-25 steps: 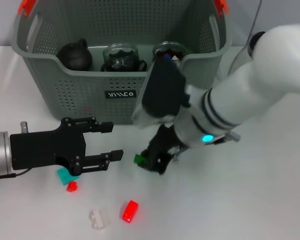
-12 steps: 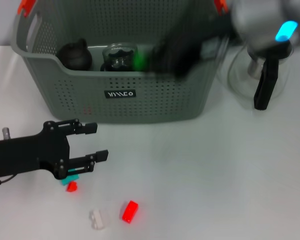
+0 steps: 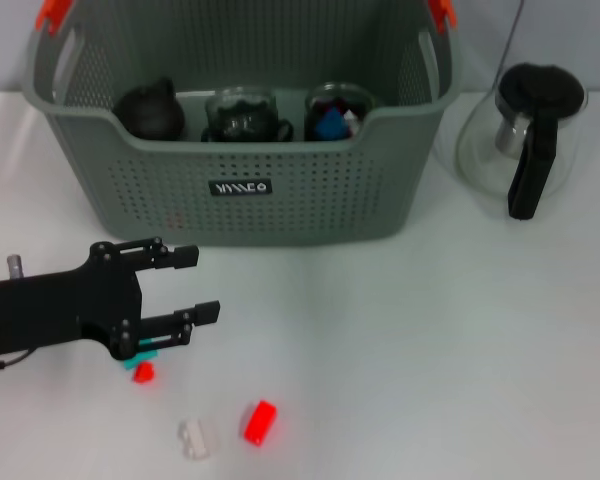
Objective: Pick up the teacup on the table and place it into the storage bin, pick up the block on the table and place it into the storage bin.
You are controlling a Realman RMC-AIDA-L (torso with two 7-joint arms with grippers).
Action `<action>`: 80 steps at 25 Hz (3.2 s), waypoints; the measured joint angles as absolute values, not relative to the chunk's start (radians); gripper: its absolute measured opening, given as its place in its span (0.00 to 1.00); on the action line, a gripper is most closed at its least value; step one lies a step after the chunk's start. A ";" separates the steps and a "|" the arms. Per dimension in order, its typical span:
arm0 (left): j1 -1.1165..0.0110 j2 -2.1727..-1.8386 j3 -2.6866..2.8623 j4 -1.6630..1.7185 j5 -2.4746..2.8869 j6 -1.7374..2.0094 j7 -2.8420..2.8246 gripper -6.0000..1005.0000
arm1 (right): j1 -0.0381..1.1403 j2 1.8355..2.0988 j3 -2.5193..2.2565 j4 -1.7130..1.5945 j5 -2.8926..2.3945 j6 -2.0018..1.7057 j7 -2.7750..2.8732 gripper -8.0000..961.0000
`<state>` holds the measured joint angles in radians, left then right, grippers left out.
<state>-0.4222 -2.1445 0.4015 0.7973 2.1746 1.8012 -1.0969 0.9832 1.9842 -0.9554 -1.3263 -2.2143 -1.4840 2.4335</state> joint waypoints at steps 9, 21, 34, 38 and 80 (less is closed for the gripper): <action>-0.423 -2.146 0.401 0.795 2.173 1.814 -1.097 0.68 | 0.969 1.983 -0.952 -1.250 -2.211 -1.394 2.325 0.52; -0.422 -2.146 0.409 0.796 2.176 1.824 -1.098 0.68 | 0.764 2.024 -0.961 -1.342 -1.871 -1.811 2.078 0.87; -0.465 -2.126 0.439 1.051 2.348 1.823 -1.271 0.68 | 0.661 2.095 -1.048 -1.106 -2.058 -1.877 1.906 0.87; -0.459 -2.140 0.496 1.179 2.403 1.797 -1.339 0.68 | 0.665 2.095 -1.055 -1.062 -2.063 -1.831 1.889 0.87; -0.545 -2.172 1.215 1.327 2.787 1.629 -2.155 0.86 | 0.693 2.092 -1.059 -0.961 -2.114 -1.703 1.873 0.87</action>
<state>-0.5448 -2.1720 1.2154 1.3274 2.7865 1.6293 -2.1553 0.6933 2.0923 -1.0587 -0.9610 -2.1139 -1.7034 1.8733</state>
